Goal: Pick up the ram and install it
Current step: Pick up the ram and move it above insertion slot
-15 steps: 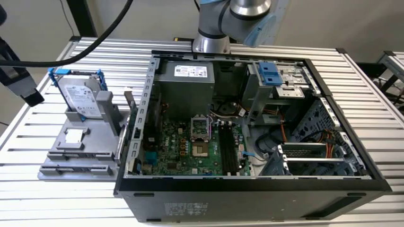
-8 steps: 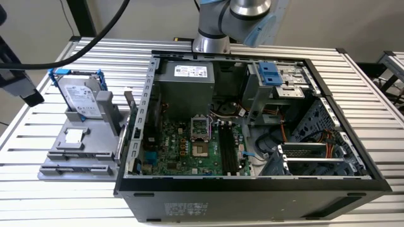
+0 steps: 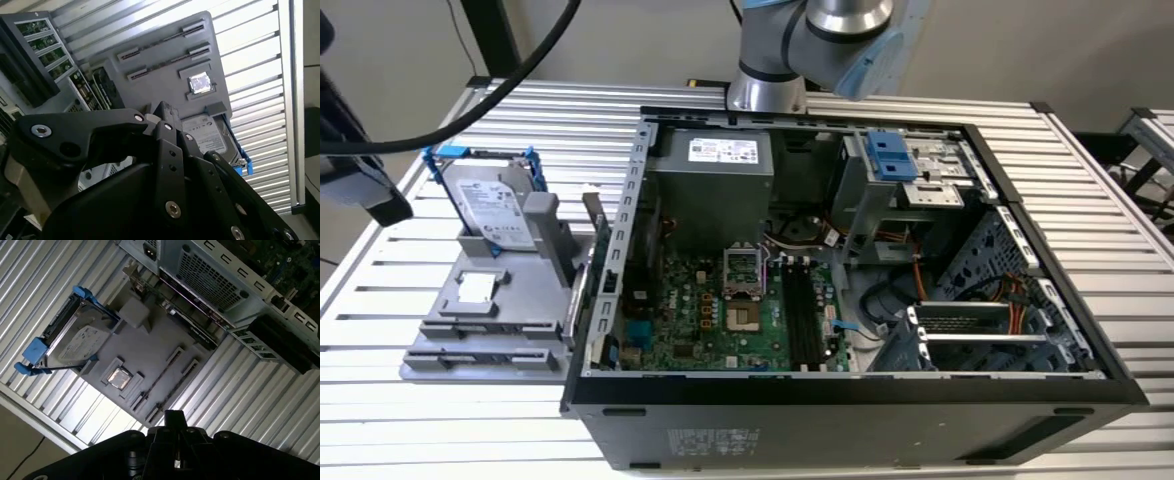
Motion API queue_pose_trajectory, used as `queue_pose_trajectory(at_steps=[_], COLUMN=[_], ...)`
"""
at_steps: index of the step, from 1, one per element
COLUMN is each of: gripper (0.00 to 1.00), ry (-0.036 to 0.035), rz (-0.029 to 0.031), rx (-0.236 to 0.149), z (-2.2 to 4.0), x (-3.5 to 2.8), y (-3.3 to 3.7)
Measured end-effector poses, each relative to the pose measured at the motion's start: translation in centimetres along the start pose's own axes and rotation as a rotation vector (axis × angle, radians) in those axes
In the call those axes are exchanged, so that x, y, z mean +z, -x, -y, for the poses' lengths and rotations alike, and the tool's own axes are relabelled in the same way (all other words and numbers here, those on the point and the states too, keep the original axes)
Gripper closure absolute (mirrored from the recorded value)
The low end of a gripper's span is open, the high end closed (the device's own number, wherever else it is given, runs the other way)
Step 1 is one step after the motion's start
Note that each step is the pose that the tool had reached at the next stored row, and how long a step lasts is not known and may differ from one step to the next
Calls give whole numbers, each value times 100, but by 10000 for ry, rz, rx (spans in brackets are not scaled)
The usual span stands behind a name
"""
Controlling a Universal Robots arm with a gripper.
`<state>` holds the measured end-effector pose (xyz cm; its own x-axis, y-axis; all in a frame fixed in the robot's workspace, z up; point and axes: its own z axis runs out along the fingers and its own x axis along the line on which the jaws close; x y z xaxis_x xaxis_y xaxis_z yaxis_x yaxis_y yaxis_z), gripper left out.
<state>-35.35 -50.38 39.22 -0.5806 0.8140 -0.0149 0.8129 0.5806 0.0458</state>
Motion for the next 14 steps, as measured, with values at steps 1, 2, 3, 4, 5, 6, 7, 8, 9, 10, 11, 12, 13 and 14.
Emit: queue_pose_trajectory(at_steps=[1,2,3,4,5,6,7,8,9,10,11,12,13,14], gripper=[100,100,100,100,100,100,100,100,100,100,100,100,100,100], ry=[-2,-4,-5,-6,-8,-10,-14,-20,-37,-54,-79,-99,-120,-139], rz=[5,11,15,20,25,28,31,32,28,20,9,0,-8,-14], rx=[116,236,344,438,534,632,727,817,911,1000,1099,1182,1272,1370], z=[1,2,4,8,10,13,15,17,19,21,22,24,25,25], x=[0,0,0,0,0,0,0,0,0,1,1,1,0,0], y=[-1,-2,-4,-6,-8,-10,-12,-13,-13,-14,-16,-17,-18,-19])
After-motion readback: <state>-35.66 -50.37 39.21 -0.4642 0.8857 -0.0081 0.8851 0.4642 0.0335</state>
